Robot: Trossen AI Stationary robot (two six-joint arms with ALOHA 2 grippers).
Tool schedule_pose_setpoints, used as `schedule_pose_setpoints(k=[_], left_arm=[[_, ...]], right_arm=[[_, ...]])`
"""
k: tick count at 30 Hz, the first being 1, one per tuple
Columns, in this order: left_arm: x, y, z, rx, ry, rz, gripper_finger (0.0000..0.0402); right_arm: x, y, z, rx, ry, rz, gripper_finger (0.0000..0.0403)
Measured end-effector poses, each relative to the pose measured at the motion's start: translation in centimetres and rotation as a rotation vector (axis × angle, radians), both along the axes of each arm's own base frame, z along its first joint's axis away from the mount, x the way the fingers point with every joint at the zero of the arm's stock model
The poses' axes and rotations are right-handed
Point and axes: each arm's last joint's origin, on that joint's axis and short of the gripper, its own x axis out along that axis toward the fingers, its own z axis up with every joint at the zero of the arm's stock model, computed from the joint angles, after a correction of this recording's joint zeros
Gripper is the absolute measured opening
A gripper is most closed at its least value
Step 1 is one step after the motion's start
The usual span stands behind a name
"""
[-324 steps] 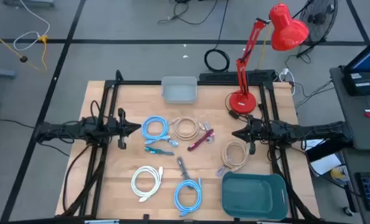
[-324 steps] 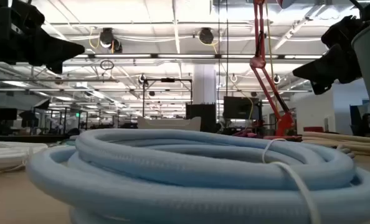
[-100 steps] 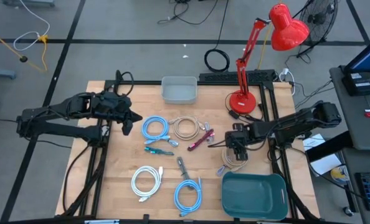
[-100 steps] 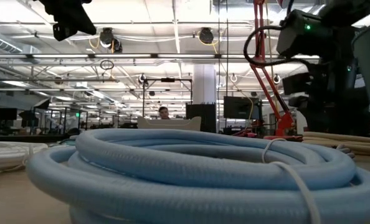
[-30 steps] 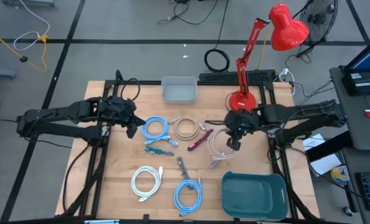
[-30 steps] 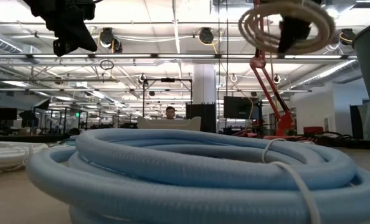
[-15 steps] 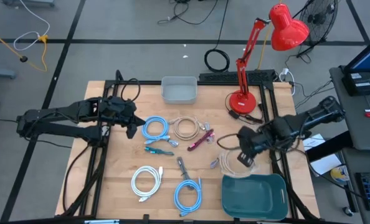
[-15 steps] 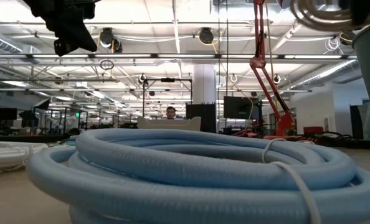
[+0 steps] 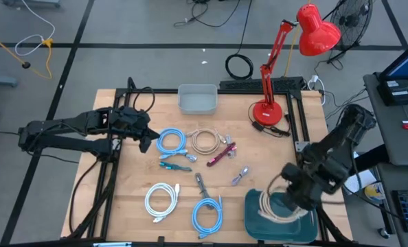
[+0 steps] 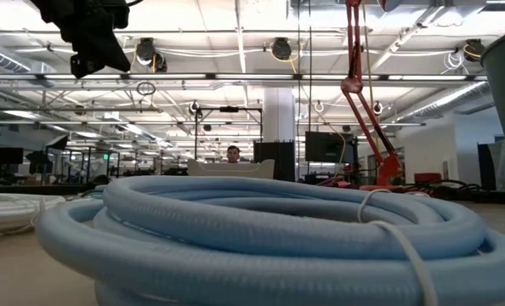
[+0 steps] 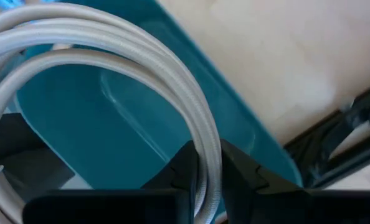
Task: Pick & Place USB Port
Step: Put the brown hdmi cable into the blue bin
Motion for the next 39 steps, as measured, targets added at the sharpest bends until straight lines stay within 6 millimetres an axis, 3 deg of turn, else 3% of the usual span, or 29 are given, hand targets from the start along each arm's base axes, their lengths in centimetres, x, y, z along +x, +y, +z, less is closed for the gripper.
schedule_pose_setpoints(k=[7, 13, 22, 34, 39], left_arm=[[0.5, -0.9, 0.5, -0.064, -0.074, 0.020, 0.0021], [1.1, -2.5, 1.5, -0.105, -0.184, -0.022, 0.0021], [1.3, -4.5, 2.1, -0.131, -0.257, -0.024, 0.0021], [1.0, -6.2, 2.3, -0.127, -0.294, -0.012, 0.0021], [0.9, -6.5, 2.3, -0.129, -0.297, -0.008, 0.0021]], right_arm=[[-0.2, 3.1, -2.4, -0.135, 0.012, 0.083, 0.0038], [0.8, 4.6, -5.2, -0.313, 0.068, 0.176, 0.0038], [1.9, 6.4, -8.6, -0.431, 0.152, 0.254, 0.0038], [2.0, 7.2, -10.4, -0.439, 0.258, 0.182, 0.0040], [2.1, 7.2, -10.5, -0.438, 0.260, 0.164, 0.0061]])
